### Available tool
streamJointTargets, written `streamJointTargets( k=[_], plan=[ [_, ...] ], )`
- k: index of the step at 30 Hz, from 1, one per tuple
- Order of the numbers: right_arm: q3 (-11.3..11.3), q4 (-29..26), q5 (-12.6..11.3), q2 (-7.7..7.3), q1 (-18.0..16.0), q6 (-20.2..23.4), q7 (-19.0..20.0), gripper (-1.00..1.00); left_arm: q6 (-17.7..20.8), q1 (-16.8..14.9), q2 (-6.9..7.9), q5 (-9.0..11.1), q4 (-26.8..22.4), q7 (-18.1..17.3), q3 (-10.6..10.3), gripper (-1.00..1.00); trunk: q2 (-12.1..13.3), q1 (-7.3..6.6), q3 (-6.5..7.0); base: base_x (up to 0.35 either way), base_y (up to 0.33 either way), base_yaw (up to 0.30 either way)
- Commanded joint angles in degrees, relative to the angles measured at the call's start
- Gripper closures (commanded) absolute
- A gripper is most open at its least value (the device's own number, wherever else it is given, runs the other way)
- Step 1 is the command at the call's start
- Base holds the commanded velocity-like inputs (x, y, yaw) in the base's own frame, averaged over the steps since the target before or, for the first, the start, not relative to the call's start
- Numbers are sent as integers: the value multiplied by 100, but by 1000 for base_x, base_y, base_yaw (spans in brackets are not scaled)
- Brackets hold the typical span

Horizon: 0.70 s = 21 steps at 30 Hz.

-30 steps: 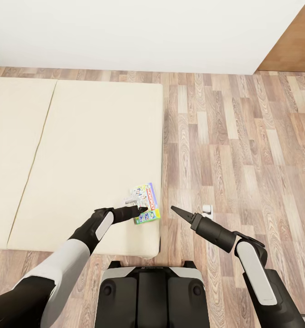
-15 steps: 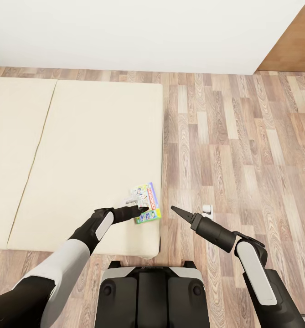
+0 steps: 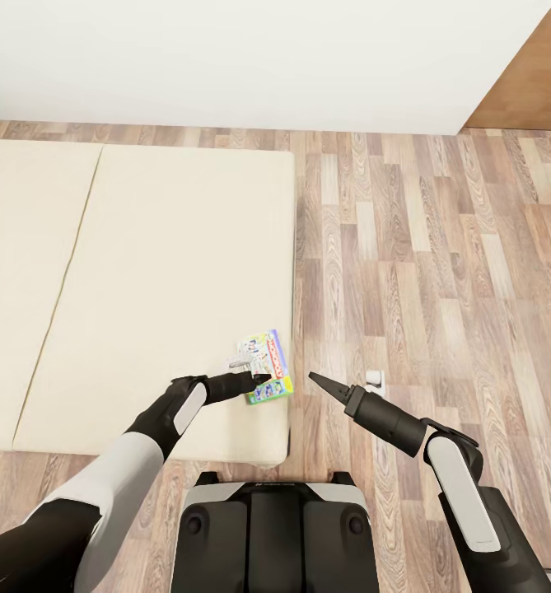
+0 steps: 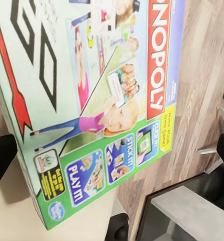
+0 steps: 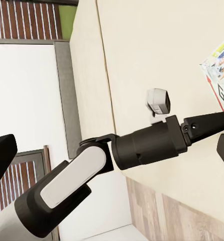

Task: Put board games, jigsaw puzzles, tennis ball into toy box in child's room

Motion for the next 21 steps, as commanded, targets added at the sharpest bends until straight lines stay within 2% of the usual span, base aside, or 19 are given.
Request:
streamJointTargets(
  k=[1, 7, 21],
  plan=[
    [-3, -1, -10, -1, -2, 29, 7, -100, 24, -1, 2, 37, -6, 5, -8, -100, -9, 3, -6, 0, 0, 0],
    [-3, -2, -10, -1, -2, 29, 7, -100, -121, -1, 1, 33, -5, -3, -9, -100, -9, 3, -6, 0, 0, 0],
    [-4, -2, -10, -1, -2, 29, 6, -100, -144, -1, -8, 33, 4, -4, -10, -100, -9, 3, -6, 0, 0, 0]
  ],
)
